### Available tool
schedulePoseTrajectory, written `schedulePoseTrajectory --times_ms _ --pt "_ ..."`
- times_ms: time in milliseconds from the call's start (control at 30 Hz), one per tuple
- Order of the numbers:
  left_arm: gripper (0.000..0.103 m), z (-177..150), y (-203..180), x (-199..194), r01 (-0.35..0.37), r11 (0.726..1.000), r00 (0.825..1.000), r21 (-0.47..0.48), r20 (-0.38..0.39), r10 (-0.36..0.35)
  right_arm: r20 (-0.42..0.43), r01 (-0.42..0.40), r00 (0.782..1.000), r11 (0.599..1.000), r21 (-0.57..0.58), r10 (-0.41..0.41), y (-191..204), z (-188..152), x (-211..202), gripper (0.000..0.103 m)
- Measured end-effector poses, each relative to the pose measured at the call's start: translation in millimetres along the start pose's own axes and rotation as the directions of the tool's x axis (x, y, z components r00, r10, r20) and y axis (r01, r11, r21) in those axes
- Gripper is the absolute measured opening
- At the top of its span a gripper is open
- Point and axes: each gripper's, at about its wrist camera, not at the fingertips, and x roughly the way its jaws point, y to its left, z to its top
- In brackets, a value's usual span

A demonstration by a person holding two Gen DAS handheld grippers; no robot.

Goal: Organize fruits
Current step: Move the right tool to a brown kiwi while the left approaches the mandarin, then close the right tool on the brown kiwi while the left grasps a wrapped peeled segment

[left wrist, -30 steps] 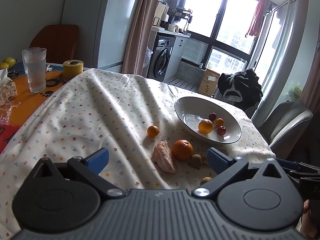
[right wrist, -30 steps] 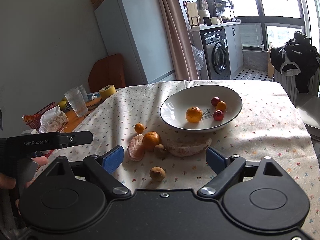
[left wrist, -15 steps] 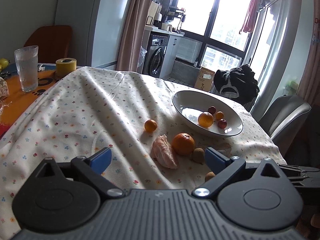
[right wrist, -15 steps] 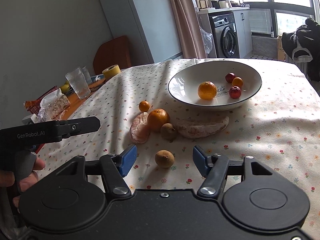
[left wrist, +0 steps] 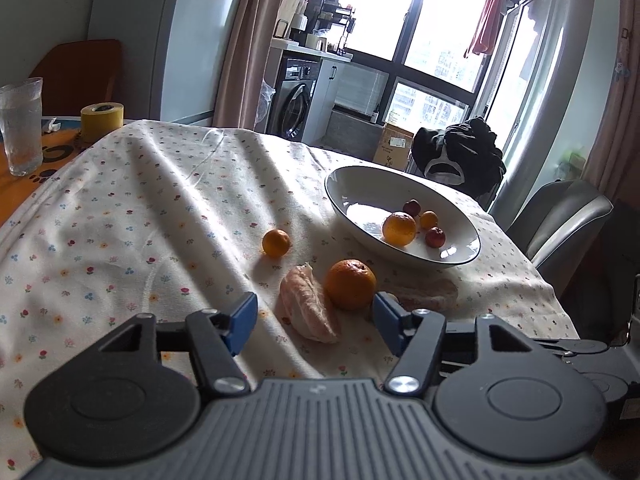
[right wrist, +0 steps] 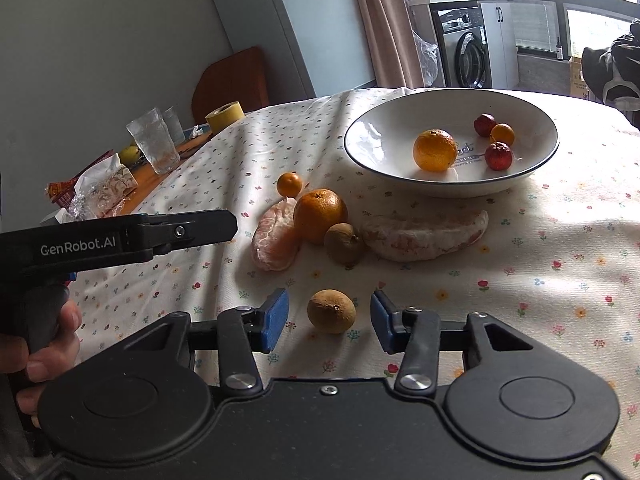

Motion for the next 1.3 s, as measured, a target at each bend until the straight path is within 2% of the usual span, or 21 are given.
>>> schedulePoseTrajectory --times_ms 167,267,300,700,1167,1300 --pt "0.055 0.1 -2.8 12.6 0.008 1.000 1.000 0.009 -0.015 -0.007 -0.008 -0.009 1.000 1.000 -0.010 0.009 -0.6 -0.8 6.3 0.036" --pt "0.053 -0.8 -1.7 21.1 0.010 1.000 1.000 0.005 -0.028 -0.010 -0.007 -0.006 1.000 1.000 -0.024 0.006 -1.7 -0.1 7.8 0.026" --pt "0.053 -0.7 -1.6 23.8 0.007 1.000 0.999 0.004 -0.032 -0.007 -0.006 -0.012 1.000 1.000 -0.021 0.012 -2.8 0.1 7.8 0.025" --pt "0.046 -2.7 1.8 52.5 -0.019 1.000 0.996 -0.006 -0.083 0.018 0.002 -0.003 1.000 1.000 -0.001 0.003 -14.7 2.9 3.1 0.025" --pt "0.046 -6.1 -22.6 71.6 -0.121 0.980 0.990 0.159 -0.050 0.130 0.014 0.009 1.000 1.000 0.022 -0.009 -23.6 2.3 0.9 0.025" --pt "0.040 -6.0 -24.7 71.7 -0.141 0.974 0.987 0.176 -0.046 0.151 0.023 0.011 1.000 1.000 0.029 -0.011 -26.1 3.9 -0.3 0.025"
